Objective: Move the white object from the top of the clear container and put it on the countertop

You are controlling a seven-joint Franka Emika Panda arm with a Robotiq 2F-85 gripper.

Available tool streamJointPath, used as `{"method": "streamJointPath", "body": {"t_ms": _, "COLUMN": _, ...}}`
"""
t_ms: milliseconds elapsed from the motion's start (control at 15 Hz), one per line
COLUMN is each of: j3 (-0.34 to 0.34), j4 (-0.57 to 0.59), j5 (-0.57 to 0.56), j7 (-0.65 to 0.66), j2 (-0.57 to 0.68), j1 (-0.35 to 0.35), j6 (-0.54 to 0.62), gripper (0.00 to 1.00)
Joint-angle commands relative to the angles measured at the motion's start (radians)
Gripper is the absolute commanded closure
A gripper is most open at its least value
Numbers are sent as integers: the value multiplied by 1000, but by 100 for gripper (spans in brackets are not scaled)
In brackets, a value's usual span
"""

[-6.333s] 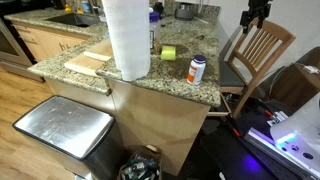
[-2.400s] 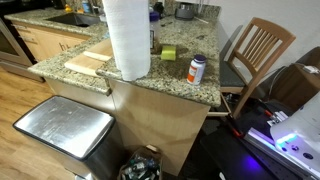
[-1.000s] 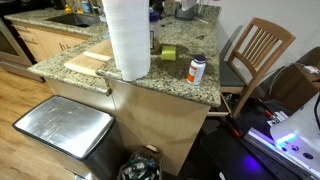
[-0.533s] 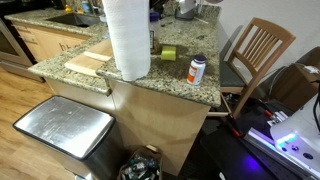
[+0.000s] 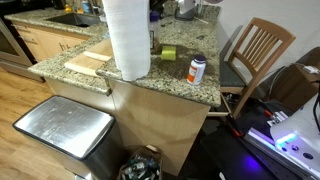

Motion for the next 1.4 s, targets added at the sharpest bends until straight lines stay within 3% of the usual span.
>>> {"method": "streamJointPath", "body": {"t_ms": 0, "j3": 16, "j4": 5, "j5": 29, "j7": -21, "j2": 4, "j1": -6, "j6": -2, "gripper": 80}}
{"method": "streamJointPath", "body": {"t_ms": 400, "j3": -14, "j4": -11, "j5": 3, "j7": -7, "j2": -31, "j1": -20, "j6": -18, "gripper": 81}}
{"method": "streamJointPath", "body": {"t_ms": 600, "j3": -93, "j4": -43, "j5": -86, "j7": 35, "j2": -151, "j1": -41, "j6": -90, "gripper": 81}}
{"method": "streamJointPath", "body": {"t_ms": 867, "j3": -162, "j4": -43, "j5": -217, "j7": 77, "j2": -322, "j1": -126, "j6": -303, "gripper": 81}}
{"method": "streamJointPath", "body": {"t_ms": 1067, "j3": -222, "j4": -58, "j5": -177, "j7": 25, "j2": -389, "j1": -136, "j6": -519, "gripper": 81}}
{"method": "streamJointPath", "body": {"t_ms": 1133, "j3": -213, "j4": -75, "j5": -137, "j7": -9, "j2": -396, "j1": -158, "j6": -574, "gripper": 81}}
{"method": "streamJointPath", "body": {"t_ms": 1333, "j3": -225, "j4": -164, "j5": -79, "j7": -54, "j2": -392, "j1": -163, "j6": -626, "gripper": 81}}
